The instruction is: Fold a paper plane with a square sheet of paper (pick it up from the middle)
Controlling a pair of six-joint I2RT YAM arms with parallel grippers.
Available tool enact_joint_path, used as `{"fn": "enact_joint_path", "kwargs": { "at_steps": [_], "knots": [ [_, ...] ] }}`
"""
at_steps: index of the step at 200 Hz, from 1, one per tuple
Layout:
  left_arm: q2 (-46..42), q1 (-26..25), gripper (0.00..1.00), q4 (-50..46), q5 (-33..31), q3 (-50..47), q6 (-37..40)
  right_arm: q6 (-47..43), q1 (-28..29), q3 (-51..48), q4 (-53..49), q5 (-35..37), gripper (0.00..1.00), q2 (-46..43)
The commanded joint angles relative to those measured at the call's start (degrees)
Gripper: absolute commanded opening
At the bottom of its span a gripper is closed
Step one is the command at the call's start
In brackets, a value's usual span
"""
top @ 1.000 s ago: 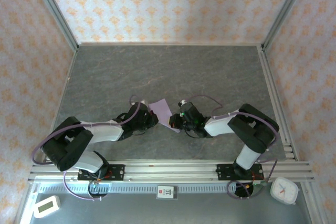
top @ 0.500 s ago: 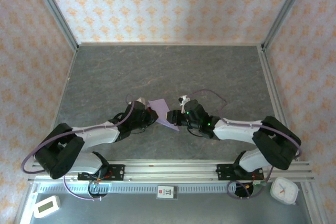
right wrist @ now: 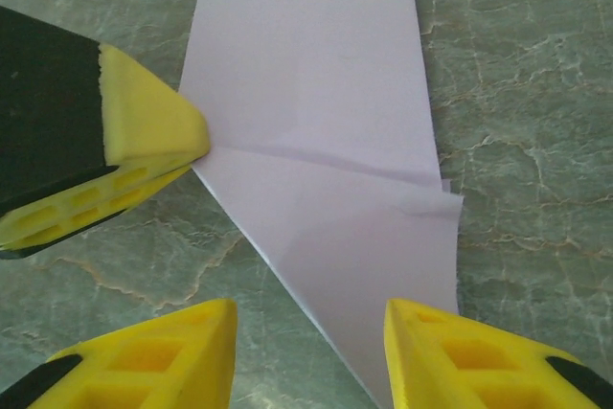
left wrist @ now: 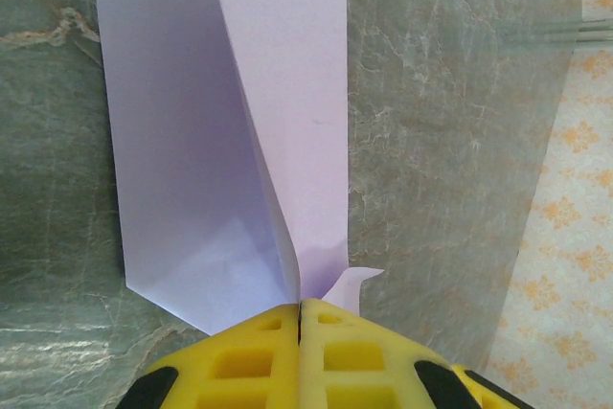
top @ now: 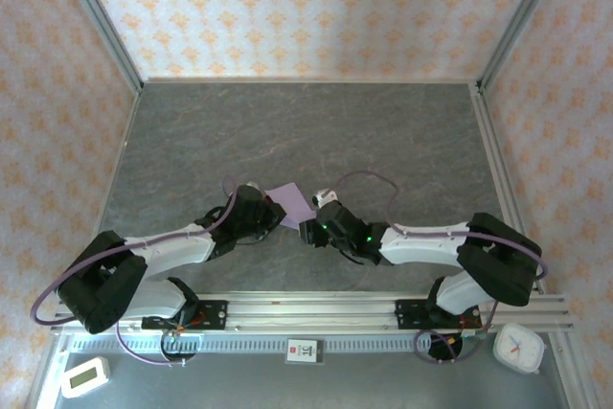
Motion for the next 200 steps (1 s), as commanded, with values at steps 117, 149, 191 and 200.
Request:
{"fn": "enact_joint_path", "kwargs": {
  "at_steps": [117,149,191,200],
  "knots": [
    [3.10,0.39,0.00,-2.63,3.39,4.53,1.09,-4.60,1.61,1.57,-1.68,8.72,0.42,5.84],
    [3.20,0.42,0.00,-2.72,3.47,4.64,1.36,-4.19,1.58,0.79,-1.37,9.07,0.26,6.04],
    [3.50,0.37,0.00,-2.32,3.69,4.65,1.44,-3.61,1.57,-0.53,-0.76,9.00,0.24,5.93],
    [3.51,0.42,0.00,-2.28,3.68,4.69,1.44,-3.48,1.55,-0.88,-0.65,9.14,0.25,5.94]
  ]
}}
